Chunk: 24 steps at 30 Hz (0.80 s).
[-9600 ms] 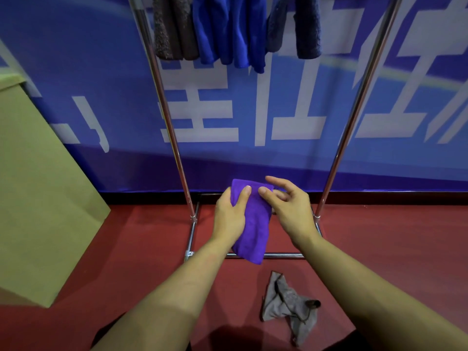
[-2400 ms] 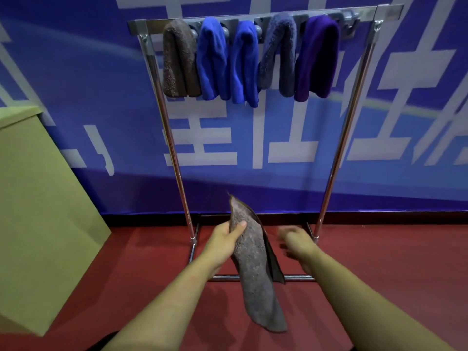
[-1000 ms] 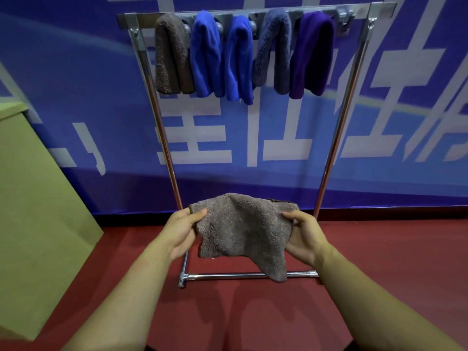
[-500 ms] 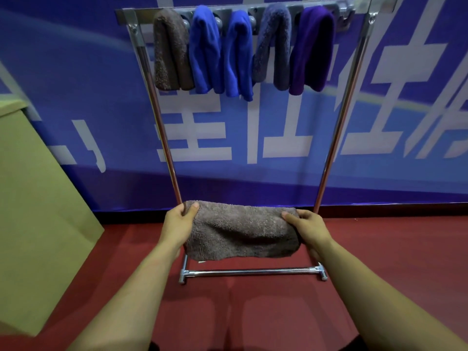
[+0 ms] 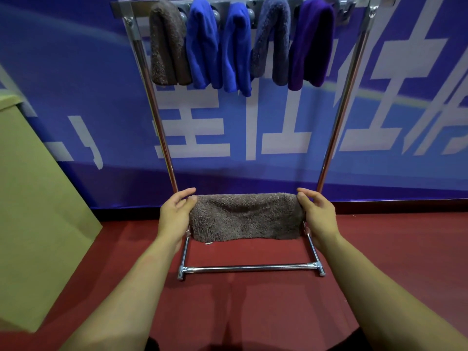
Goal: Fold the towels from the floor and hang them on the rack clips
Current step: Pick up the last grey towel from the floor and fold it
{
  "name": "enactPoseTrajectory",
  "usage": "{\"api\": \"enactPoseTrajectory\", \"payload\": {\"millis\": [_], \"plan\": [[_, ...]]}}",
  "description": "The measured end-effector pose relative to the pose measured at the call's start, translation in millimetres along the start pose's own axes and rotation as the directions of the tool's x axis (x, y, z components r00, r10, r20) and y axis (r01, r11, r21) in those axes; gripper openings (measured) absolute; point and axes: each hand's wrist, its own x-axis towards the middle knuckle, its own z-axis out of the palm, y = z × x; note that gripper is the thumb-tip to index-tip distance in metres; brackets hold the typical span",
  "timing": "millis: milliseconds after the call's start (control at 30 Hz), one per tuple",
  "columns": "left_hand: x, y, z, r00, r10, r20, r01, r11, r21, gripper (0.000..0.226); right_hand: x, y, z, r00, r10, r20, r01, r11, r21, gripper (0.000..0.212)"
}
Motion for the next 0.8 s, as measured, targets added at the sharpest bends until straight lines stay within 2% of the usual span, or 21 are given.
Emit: {"api": "enactPoseTrajectory", "payload": {"millis": [100, 333, 533, 667, 800], "plan": [[-0.8, 2.3, 0.9, 0.998, 0.054, -0.019, -0.054, 0.999, 0.002, 0.018, -3.0, -4.9, -0.1, 0.996, -0.084, -0.044, 0.081, 0.995, -0.062, 0.007], [-4.7, 9.0, 1.4, 0.985, 0.161, -0.066, -0.161, 0.987, 0.012, 0.018, -6.0, -12.7, -1.0, 0.979, -0.186, -0.08, 0.183, 0.982, -0.046, 0.008], [-4.3, 9.3, 0.8, 0.971, 0.217, -0.104, -0.215, 0.976, 0.028, 0.017, -9.5, -17.8, 0.7, 0.97, -0.224, -0.096, 0.223, 0.975, -0.02, 0.011], [-7.5, 15.5, 1.5, 0.954, 0.239, -0.179, -0.249, 0.968, -0.031, 0.016, -11.0, -21.7, 1.5, 0.966, -0.239, -0.1, 0.24, 0.971, -0.005, 0.017], [-8.7, 18.1, 1.3, 0.947, 0.247, -0.207, -0.264, 0.962, -0.062, 0.015, -11.3, -23.1, 0.9, 0.966, -0.24, -0.101, 0.242, 0.97, 0.011, 0.014]]}}
